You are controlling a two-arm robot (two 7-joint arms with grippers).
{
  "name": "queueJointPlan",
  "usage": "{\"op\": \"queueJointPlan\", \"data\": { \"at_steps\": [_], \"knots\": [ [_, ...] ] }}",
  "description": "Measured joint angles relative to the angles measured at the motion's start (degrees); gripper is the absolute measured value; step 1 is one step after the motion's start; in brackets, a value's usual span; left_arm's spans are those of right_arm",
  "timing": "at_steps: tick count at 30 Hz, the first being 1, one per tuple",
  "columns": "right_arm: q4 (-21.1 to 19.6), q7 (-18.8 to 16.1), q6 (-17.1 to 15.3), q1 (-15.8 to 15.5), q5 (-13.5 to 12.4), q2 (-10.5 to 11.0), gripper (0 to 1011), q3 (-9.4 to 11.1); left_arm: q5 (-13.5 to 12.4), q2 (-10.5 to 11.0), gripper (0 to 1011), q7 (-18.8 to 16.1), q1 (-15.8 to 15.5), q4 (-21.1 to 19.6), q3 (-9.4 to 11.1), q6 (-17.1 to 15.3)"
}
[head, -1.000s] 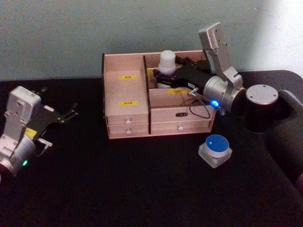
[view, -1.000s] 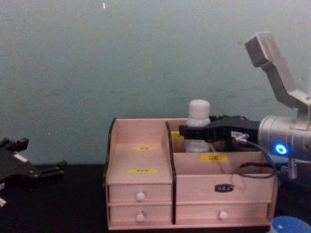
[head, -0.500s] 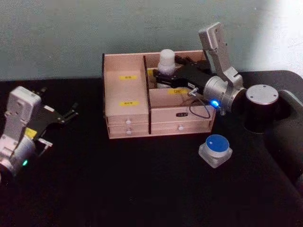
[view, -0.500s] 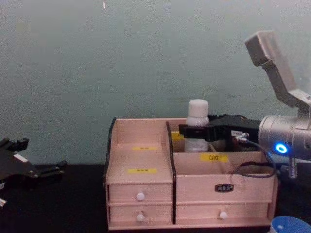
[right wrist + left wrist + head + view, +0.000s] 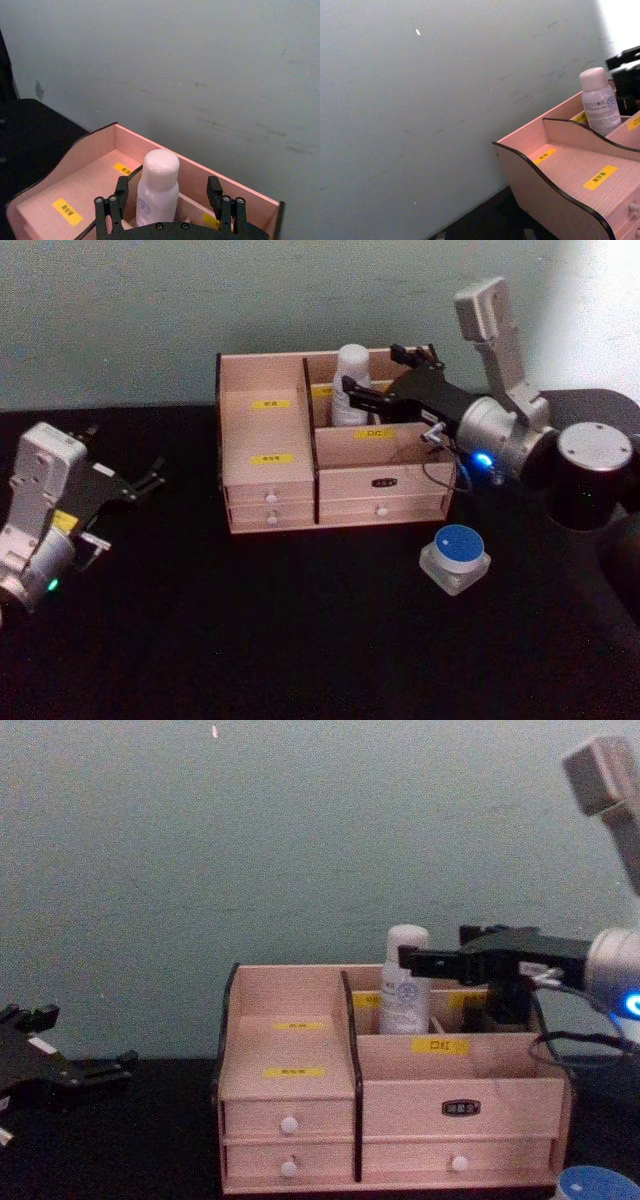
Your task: Pick up the facial cleanser and watermelon frost from the table and place them into the tiered storage box.
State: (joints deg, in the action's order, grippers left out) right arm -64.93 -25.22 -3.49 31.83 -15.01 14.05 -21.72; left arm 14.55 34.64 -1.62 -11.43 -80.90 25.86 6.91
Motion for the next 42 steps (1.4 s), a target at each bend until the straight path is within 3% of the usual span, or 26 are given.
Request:
{"op": "queueJointPlan", "data": {
  "at_steps": [7,8,11,15,18,27,42],
  "knots": [
    [-11.51,-0.09,-2.17,-6.67,-2.52,5.36,1000,2.31,0.0,0.0,1001,0.0,0.0,0.0,0.0,0.0],
    [-11.51,-0.09,-2.17,-6.67,-2.52,5.36,1000,2.31,0.0,0.0,1001,0.0,0.0,0.0,0.0,0.0],
    [-16.22,-0.14,-2.77,-10.21,-4.0,8.16,1000,3.71,0.0,0.0,1001,0.0,0.0,0.0,0.0,0.0],
    [-19.05,-0.27,-2.98,-12.69,-5.09,10.1,1000,4.6,0.0,0.0,1001,0.0,0.0,0.0,0.0,0.0],
    [-21.92,-1.19,-2.86,-15.75,-6.56,12.77,1000,5.58,0.0,0.0,1001,0.0,0.0,0.0,0.0,0.0],
    [-25.62,-3.92,-0.9,-22.07,-9.79,18.46,1000,7.13,0.0,0.0,1001,0.0,0.0,0.0,0.0,0.0],
    [-28.48,-5.93,0.61,-29.95,-12.93,24.73,1000,8.1,0.0,0.0,1001,0.0,0.0,0.0,0.0,0.0]
  ]
}}
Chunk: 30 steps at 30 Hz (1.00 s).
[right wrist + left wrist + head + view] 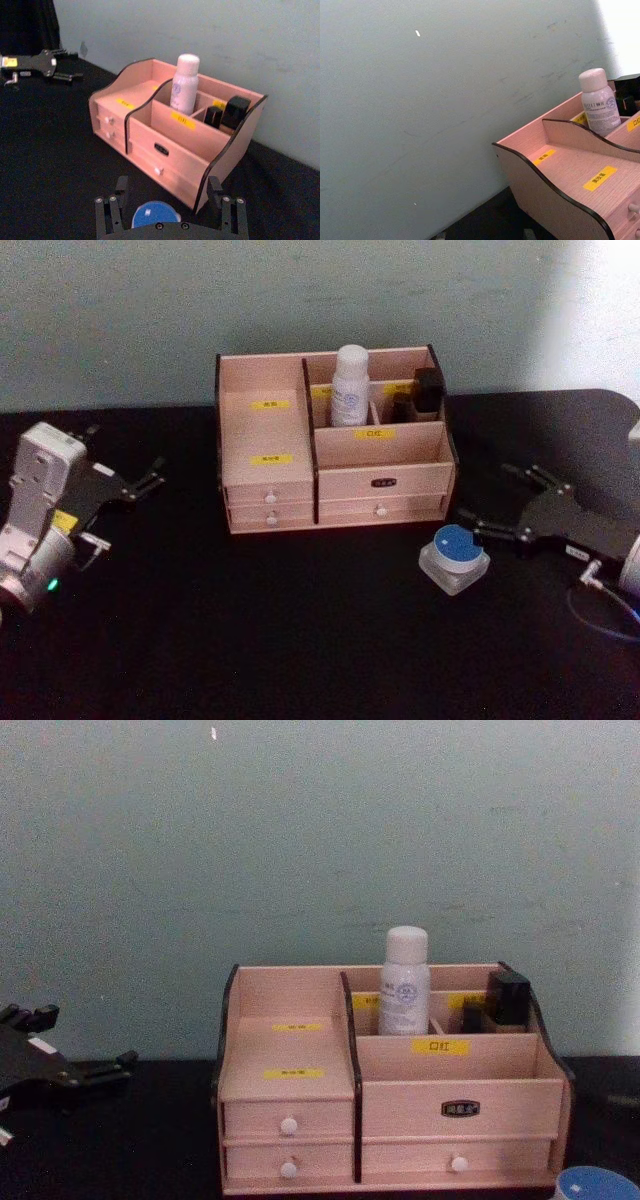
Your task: Pick up the facial cleanser and watermelon frost from the table and place them into the tiered storage box.
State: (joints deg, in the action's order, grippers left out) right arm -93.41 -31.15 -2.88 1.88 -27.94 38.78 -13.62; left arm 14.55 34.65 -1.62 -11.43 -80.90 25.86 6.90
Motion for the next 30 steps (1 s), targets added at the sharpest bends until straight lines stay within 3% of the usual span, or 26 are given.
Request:
{"op": "queueJointPlan", "data": {
  "at_steps": [13,30],
  "knots": [
    [-0.56,-0.47,-1.45,-3.68,-2.07,2.59,1000,-0.63,0.0,0.0,1001,0.0,0.0,0.0,0.0,0.0],
    [2.95,-1.25,-3.53,-0.93,-3.05,2.28,1000,-3.96,0.0,0.0,1001,0.0,0.0,0.0,0.0,0.0]
  ]
}}
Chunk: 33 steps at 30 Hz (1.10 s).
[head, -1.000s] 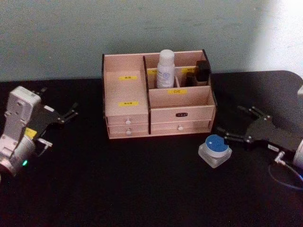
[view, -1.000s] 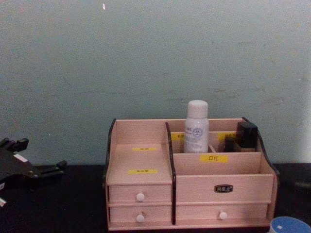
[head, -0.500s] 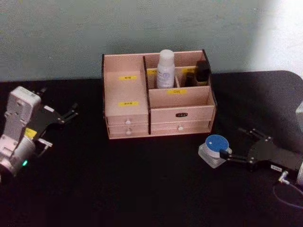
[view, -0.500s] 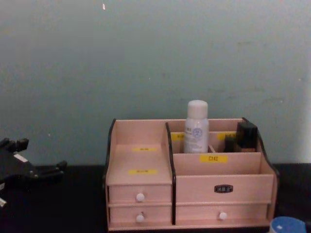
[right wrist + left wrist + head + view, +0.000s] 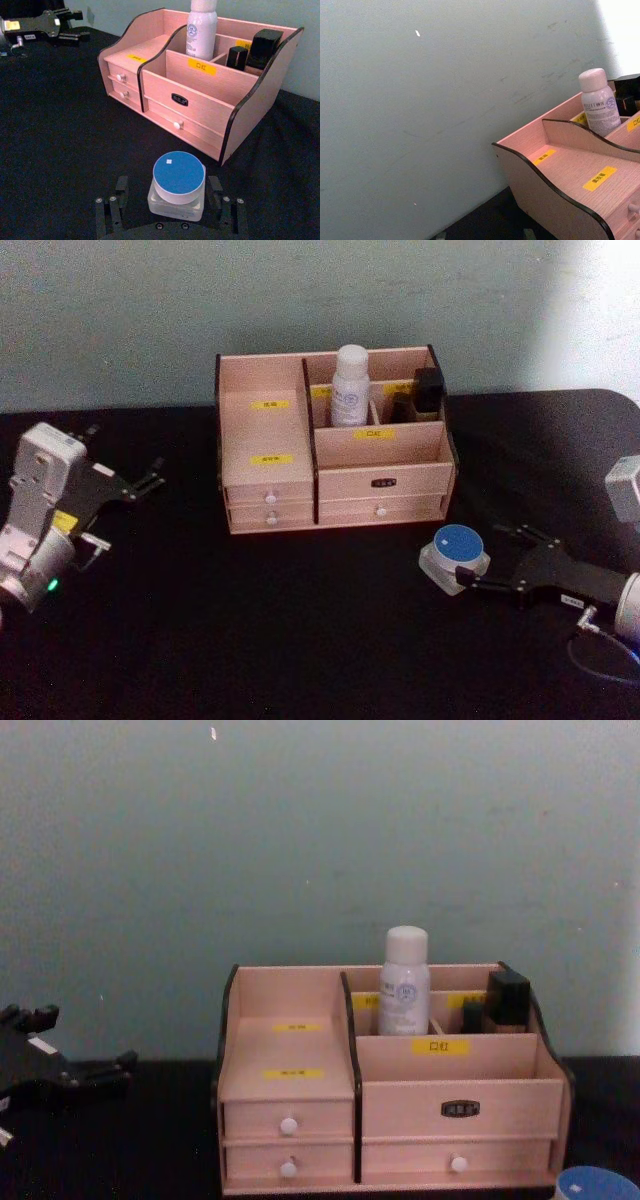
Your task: Pick up the facial cleanser and watermelon frost from the table and place them into the tiered storage box.
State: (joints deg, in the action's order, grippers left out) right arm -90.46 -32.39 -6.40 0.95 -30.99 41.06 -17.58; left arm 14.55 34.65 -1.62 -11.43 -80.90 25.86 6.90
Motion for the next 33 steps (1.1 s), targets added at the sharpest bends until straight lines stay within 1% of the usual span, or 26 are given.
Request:
{"op": "queueJointPlan", "data": {
  "at_steps": [7,18,23,33],
  "knots": [
    [1.25,-0.07,-0.27,1.21,-0.01,-0.24,1000,-1.26,0.0,0.0,1001,0.0,0.0,0.0,0.0,0.0],
    [2.62,-0.03,-0.38,2.86,0.48,-0.79,1000,-2.55,0.0,0.0,1001,0.0,0.0,0.0,0.0,0.0],
    [3.99,0.05,-0.49,4.3,1.19,-1.42,1000,-3.46,0.0,0.0,1001,0.0,0.0,0.0,0.0,0.0],
    [6.27,0.3,-0.55,6.14,2.34,-2.4,1000,-4.23,0.0,0.0,1001,0.0,0.0,0.0,0.0,0.0]
  ]
}}
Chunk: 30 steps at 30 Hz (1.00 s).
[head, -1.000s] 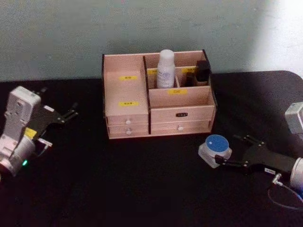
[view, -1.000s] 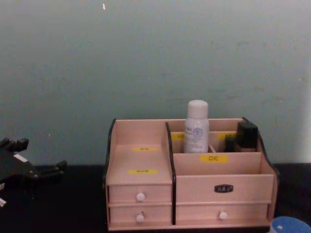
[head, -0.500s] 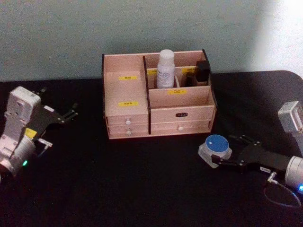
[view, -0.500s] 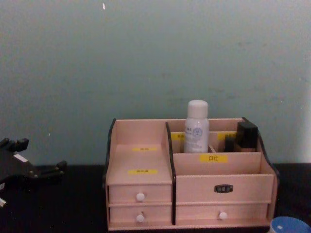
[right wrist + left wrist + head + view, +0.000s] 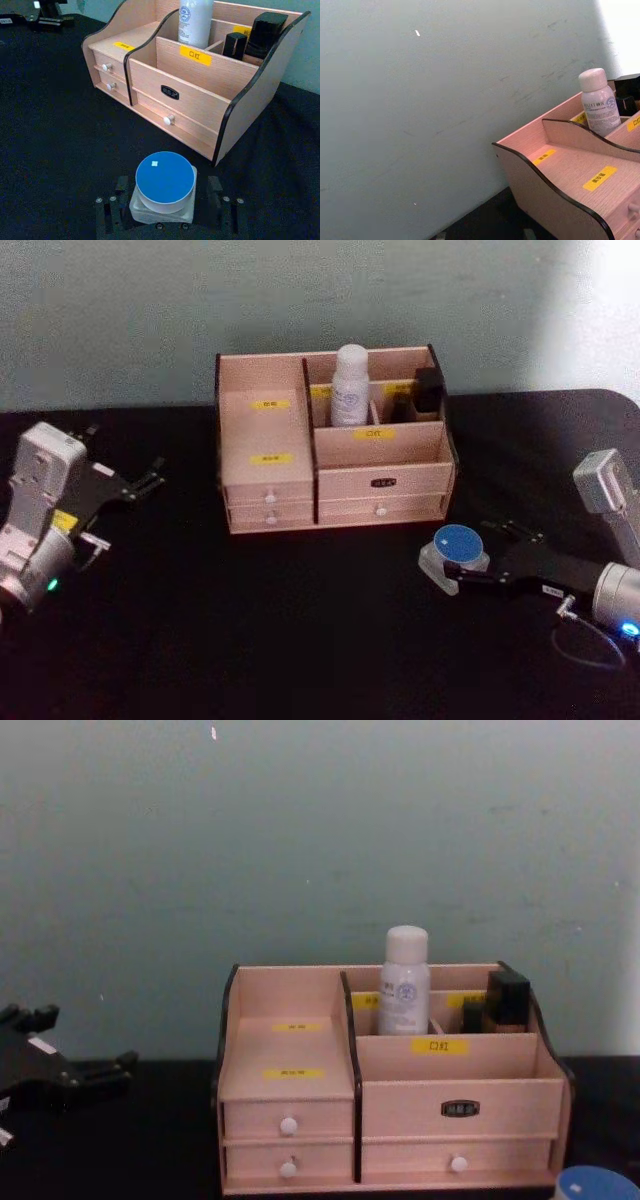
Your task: Pick up the facial cleanser and watermelon frost from the table and place them into the tiered storage box.
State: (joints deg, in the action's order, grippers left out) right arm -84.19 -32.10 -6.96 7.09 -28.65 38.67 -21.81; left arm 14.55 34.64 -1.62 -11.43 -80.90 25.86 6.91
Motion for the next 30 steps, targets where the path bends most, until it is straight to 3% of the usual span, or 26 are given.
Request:
{"op": "queueJointPlan", "data": {
  "at_steps": [30],
  "knots": [
    [1.8,-0.67,-0.45,1.6,0.01,-1.03,1000,-0.8,0.0,0.0,1001,0.0,0.0,0.0,0.0,0.0]
  ]
}}
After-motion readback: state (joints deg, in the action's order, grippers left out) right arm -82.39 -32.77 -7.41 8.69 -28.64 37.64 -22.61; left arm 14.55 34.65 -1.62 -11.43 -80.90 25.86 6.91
